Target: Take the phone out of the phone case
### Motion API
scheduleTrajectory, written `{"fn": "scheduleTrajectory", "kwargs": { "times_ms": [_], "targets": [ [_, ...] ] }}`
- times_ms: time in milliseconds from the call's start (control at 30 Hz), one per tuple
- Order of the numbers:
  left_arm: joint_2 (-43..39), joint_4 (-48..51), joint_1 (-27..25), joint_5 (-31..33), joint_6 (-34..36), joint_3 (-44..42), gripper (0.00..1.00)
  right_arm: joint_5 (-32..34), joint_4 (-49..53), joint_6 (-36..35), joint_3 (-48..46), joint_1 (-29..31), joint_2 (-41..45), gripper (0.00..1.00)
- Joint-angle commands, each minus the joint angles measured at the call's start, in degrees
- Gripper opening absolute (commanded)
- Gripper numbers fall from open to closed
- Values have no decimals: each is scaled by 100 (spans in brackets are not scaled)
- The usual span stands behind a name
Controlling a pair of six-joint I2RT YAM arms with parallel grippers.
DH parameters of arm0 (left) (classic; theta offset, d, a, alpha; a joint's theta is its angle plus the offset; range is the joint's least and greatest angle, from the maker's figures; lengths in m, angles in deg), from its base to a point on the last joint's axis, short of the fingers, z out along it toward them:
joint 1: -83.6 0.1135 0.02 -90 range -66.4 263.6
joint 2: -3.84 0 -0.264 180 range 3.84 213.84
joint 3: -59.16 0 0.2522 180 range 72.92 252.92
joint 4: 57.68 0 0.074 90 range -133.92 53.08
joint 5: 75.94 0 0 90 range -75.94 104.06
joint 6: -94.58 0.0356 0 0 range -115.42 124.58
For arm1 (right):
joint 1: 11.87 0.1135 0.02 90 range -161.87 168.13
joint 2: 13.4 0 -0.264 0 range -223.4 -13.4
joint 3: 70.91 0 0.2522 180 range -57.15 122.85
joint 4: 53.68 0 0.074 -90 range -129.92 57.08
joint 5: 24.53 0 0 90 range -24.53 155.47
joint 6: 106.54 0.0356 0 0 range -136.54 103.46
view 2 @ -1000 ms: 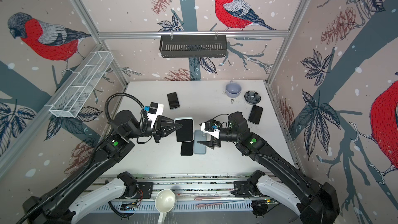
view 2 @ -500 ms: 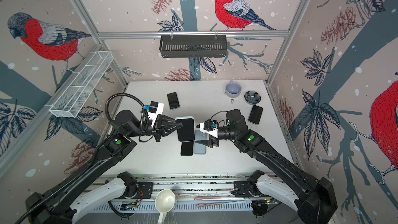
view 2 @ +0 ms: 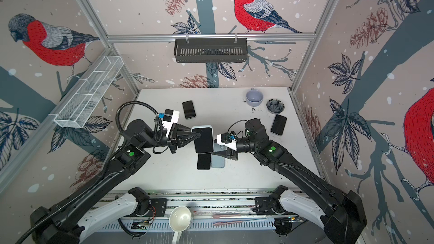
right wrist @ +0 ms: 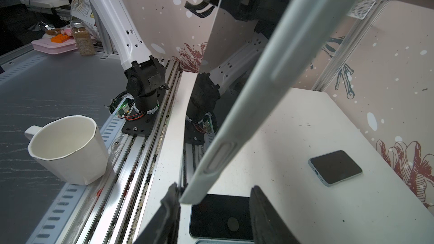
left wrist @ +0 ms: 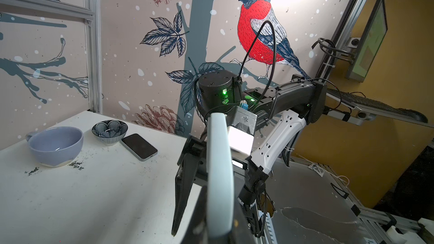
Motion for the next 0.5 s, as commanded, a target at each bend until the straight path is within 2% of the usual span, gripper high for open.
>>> {"fn": "scheduleTrajectory", "kwargs": {
  "times_ms": [0, 300, 467],
  "targets": [
    [16, -589, -21, -128, -85, 40, 0, -147, -29, -100, 44, 10, -16, 42],
    [81, -534, -138, -91, -24, 44, 0, -196, 67, -238, 148, -6, -76, 19],
    [176, -522, -218, -124, 6, 52, 0, -207, 274, -576, 228, -7, -155, 8]
  ]
}}
